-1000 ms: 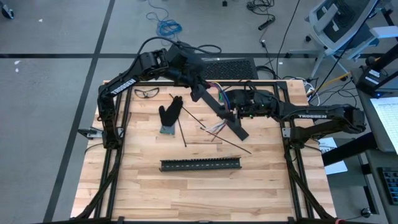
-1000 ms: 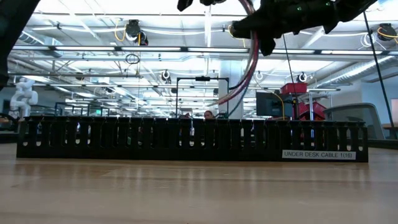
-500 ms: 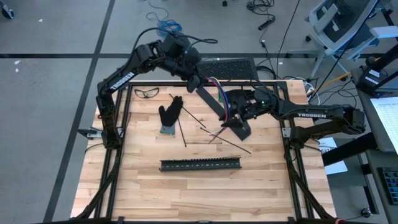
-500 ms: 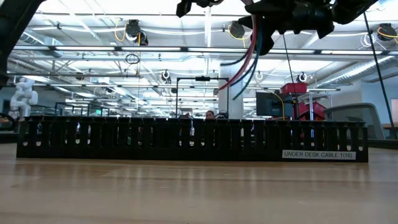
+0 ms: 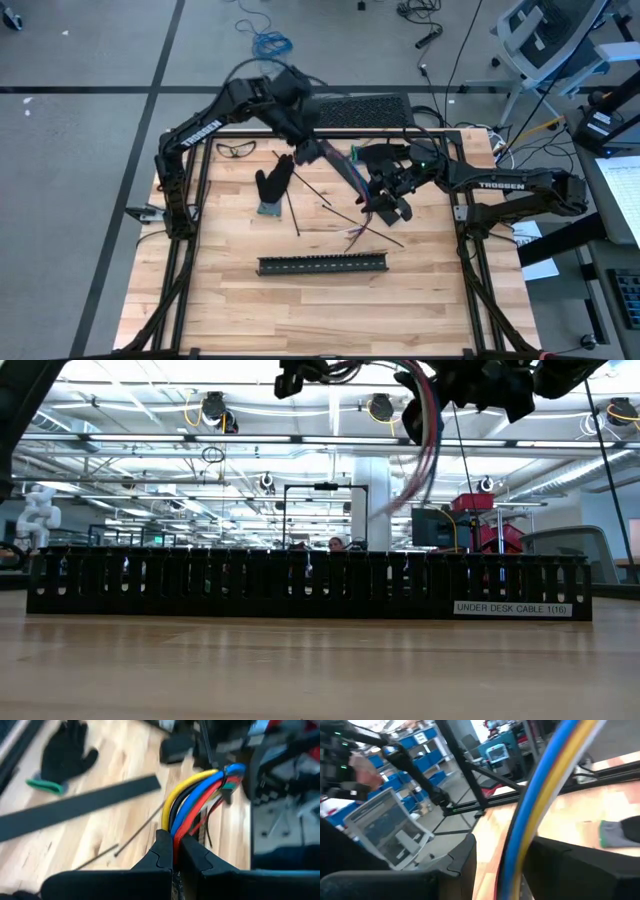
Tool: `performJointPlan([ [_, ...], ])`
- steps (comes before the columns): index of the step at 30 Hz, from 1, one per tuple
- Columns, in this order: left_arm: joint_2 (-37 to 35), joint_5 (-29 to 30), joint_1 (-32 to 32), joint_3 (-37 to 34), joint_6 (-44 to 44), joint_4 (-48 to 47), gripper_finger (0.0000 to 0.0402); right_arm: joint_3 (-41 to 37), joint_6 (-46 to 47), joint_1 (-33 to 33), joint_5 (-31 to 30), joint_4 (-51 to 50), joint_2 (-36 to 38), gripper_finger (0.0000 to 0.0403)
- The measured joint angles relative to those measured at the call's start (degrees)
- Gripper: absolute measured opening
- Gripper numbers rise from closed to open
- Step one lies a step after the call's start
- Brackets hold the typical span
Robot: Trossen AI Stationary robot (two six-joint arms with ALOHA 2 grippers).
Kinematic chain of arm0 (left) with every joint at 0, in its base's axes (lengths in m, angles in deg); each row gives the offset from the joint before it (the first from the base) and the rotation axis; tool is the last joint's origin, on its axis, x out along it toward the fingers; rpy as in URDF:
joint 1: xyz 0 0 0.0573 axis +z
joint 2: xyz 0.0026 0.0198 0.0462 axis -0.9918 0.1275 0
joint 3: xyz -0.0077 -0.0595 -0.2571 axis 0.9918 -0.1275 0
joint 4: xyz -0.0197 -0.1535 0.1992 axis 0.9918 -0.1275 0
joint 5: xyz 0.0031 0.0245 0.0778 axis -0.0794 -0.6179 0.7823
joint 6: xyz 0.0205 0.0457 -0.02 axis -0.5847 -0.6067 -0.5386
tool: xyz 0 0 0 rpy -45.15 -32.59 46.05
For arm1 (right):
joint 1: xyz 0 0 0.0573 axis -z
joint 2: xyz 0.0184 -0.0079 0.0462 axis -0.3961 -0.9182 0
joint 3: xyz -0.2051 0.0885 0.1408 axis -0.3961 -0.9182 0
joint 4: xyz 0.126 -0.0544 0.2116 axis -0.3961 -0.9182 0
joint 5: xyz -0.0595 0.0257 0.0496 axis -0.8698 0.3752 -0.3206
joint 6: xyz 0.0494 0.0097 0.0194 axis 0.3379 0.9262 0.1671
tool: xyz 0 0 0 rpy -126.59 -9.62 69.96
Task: Ziptie cables
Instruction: Put the ziptied cables in the black cable duct
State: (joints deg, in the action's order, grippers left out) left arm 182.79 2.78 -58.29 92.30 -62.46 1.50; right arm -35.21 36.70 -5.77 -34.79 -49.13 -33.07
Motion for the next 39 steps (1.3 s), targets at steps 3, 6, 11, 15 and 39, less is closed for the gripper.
performJointPlan([
  [3,0.0,0.4,-1.6,-2.2,-1.5,0.5,0.0010,0.0,0.4,0.0,0.5,0.2,0.0,0.0127],
  [6,0.0,0.5,-2.4,-3.7,-2.0,2.1,0.0010,0.0,1.9,-0.2,1.0,0.2,0.0,0.0128],
  [11,0.1,0.5,-2.5,-4.5,-0.6,8.5,0.0010,0.0,2.8,-2.9,1.5,0.2,0.0,0.0128],
  [15,0.1,0.5,-2.5,-4.5,-0.4,11.3,0.0010,0.0,2.6,-5.4,1.2,1.6,-0.7,0.0128],
  [39,0.7,5.3,-3.2,-10.5,-3.4,10.2,0.0010,0.0,11.4,-9.7,3.4,15.3,-5.5,0.0128],
])
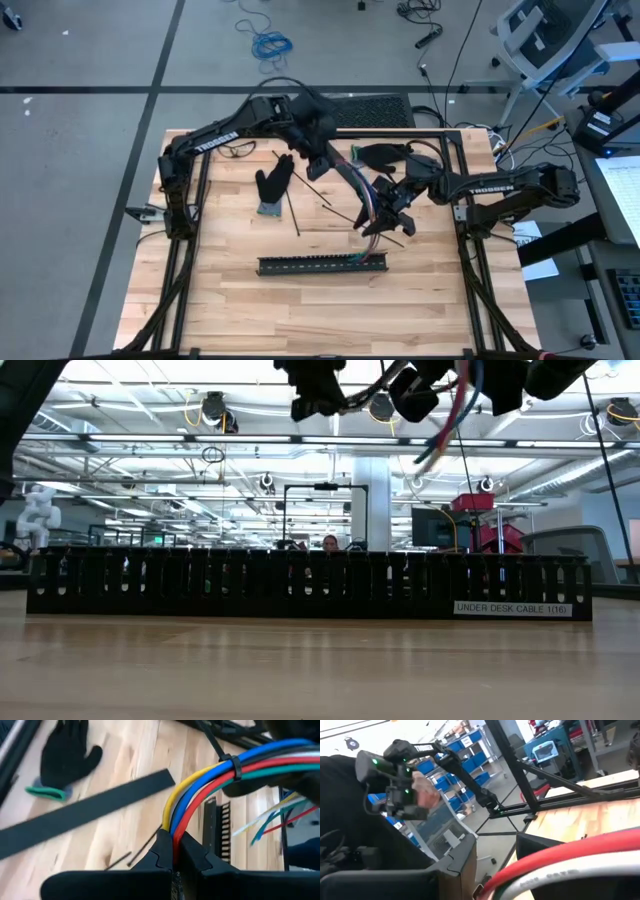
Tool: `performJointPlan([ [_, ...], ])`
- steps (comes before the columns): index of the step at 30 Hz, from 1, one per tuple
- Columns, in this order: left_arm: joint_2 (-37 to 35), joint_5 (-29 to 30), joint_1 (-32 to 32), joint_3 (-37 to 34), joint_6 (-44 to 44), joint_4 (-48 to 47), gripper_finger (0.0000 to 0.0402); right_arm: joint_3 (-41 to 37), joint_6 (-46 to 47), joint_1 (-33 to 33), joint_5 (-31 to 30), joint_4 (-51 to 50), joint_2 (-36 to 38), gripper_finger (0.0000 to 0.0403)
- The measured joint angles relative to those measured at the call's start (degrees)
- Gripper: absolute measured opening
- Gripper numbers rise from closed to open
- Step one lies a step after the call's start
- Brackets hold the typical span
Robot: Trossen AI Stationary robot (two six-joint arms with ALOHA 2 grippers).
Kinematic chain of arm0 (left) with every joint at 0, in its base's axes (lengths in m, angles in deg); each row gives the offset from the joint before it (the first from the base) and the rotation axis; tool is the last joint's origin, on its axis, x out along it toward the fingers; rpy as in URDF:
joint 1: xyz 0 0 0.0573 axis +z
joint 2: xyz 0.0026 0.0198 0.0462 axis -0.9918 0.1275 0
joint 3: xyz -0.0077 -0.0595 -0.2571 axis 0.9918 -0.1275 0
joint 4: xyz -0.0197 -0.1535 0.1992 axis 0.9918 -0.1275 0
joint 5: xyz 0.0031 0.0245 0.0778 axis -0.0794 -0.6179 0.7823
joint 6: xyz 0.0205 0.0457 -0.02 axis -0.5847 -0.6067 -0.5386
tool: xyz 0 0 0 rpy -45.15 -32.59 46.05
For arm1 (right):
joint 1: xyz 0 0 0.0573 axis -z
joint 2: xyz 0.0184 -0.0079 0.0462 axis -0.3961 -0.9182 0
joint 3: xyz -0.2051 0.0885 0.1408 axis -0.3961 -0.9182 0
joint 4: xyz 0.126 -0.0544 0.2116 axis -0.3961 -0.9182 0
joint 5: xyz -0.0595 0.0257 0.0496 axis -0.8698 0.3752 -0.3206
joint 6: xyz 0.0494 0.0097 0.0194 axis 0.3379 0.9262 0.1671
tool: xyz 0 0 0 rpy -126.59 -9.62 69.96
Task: Ziptie cables
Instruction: Put the ziptied cables in the black cable duct
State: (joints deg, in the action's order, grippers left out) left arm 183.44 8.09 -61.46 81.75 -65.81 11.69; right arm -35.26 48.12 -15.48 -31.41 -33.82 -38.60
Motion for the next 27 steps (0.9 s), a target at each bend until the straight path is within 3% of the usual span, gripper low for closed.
performJointPlan([
  [27,-1.9,-1.5,-10.1,-16.0,0.5,3.1,0.0009,0.0,3.5,-3.3,5.8,-3.2,0.0,0.0128],
])
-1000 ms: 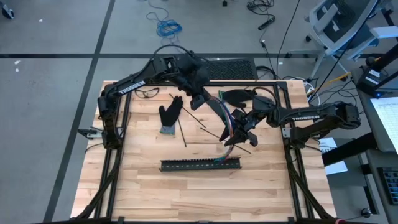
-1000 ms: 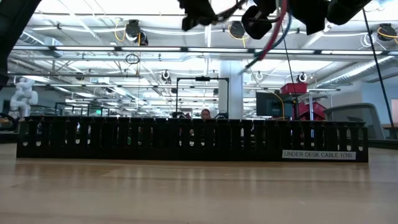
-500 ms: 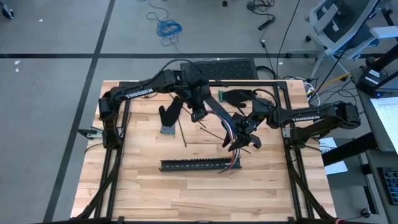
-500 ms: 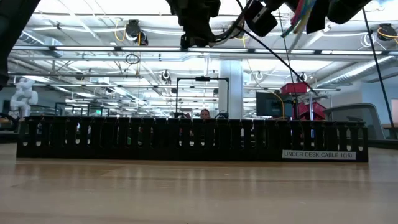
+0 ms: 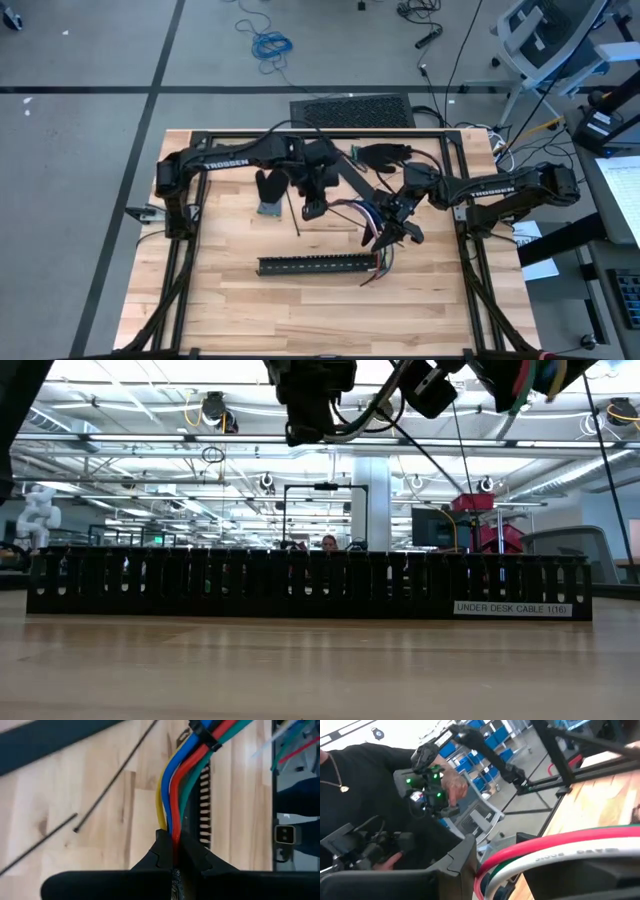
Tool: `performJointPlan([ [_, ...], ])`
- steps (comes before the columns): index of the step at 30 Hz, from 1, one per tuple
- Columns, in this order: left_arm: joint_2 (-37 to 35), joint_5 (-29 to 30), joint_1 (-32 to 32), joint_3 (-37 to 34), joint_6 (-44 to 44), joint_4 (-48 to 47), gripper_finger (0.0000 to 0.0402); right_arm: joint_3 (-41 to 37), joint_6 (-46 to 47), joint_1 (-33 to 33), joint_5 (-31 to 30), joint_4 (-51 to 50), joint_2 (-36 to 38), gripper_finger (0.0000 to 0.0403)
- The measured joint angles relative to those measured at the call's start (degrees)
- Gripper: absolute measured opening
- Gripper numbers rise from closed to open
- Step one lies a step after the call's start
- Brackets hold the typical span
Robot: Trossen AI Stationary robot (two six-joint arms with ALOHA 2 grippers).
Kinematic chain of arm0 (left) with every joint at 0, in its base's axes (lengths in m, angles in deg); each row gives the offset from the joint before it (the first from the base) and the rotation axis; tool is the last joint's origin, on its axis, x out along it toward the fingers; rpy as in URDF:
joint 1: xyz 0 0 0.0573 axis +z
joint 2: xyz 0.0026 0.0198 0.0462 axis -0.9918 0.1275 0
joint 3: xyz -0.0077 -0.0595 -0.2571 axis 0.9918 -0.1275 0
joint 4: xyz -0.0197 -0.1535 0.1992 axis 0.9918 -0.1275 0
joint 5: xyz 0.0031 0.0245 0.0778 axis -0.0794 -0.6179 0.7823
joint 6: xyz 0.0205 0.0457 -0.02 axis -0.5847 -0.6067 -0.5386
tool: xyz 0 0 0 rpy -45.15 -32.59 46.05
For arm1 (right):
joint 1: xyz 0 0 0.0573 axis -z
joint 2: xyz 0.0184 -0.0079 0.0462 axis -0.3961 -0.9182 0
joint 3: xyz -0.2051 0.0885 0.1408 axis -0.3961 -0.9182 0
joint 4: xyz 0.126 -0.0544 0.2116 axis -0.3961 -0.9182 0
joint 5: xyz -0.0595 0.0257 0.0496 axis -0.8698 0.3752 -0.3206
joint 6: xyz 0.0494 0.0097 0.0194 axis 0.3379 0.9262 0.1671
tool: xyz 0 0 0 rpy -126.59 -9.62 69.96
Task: Ziptie cables
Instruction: Put the ziptied cables in the black cable duct
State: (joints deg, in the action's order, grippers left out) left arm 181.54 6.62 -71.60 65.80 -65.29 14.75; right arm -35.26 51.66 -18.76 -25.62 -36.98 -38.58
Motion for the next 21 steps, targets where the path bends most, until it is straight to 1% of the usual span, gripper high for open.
performJointPlan([
  [4,-2.9,0.6,-1.4,-3.7,3.5,3.6,0.0008,0.0,0.0,-0.8,0.3,-2.2,0.1,0.0128],
  [10,-8.3,4.6,-4.7,-11.4,9.8,10.5,0.0008,0.0,-0.2,-3.0,0.1,-4.3,0.0,0.0128],
  [15,-10.2,7.9,-8.3,-18.1,15.2,18.5,0.0008,0.0,-0.3,-4.9,-0.4,-4.8,0.0,0.0128],
  [17,-10.2,10.3,-9.8,-19.7,17.2,20.8,0.0008,0.0,-0.2,-5.7,-0.8,-5.0,0.0,0.0128],
  [21,-10.0,15.7,-12.7,-20.7,17.6,21.0,0.0008,-0.6,-1.4,-7.6,-3.3,-7.6,0.1,0.0128],
])
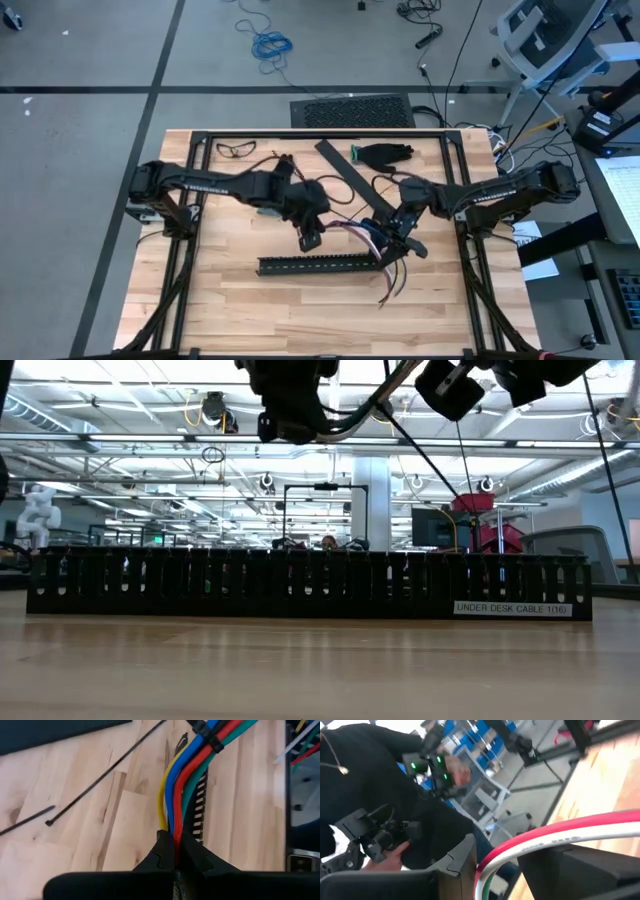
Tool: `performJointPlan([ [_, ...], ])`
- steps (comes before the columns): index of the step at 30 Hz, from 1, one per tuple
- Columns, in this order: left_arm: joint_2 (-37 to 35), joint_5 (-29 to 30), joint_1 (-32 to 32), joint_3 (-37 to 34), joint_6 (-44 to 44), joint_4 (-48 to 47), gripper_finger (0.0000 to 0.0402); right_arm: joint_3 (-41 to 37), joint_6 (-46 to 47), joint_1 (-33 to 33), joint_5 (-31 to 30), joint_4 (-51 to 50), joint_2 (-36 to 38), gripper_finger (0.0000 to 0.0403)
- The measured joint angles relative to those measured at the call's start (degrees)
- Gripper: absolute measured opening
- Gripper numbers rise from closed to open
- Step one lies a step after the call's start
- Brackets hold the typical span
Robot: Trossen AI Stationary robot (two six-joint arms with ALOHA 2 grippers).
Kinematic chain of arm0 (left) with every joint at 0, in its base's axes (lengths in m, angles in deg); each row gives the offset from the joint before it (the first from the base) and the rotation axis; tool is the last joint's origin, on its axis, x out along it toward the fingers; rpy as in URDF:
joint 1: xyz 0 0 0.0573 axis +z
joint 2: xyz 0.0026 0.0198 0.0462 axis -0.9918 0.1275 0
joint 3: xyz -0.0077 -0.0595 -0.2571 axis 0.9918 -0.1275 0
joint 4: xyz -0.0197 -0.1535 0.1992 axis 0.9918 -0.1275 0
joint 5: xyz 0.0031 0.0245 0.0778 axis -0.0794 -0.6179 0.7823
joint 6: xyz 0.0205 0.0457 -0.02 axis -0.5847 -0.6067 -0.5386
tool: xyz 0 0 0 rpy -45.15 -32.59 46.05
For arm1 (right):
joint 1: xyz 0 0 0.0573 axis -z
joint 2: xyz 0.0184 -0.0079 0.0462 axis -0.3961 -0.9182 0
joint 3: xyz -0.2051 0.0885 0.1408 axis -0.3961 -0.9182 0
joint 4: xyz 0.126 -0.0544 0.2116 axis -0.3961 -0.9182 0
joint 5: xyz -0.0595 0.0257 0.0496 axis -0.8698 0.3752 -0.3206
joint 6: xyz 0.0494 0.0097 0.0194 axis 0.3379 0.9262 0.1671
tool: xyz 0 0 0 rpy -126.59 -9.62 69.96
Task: Ziptie cables
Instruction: Put the ziptied cables in the black cable duct
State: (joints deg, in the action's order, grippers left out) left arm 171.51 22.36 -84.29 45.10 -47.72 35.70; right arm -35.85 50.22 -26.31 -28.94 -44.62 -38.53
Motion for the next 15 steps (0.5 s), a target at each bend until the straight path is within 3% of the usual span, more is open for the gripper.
performJointPlan([
  [7,-0.1,2.3,-3.0,-3.0,2.8,-0.1,0.0008,-5.2,0.2,-0.7,-3.0,-0.9,0.0,0.0128],
  [15,-0.1,6.3,-5.6,-4.2,9.5,1.0,0.0009,-5.9,1.2,-1.8,-3.6,2.3,0.0,0.0128],
])
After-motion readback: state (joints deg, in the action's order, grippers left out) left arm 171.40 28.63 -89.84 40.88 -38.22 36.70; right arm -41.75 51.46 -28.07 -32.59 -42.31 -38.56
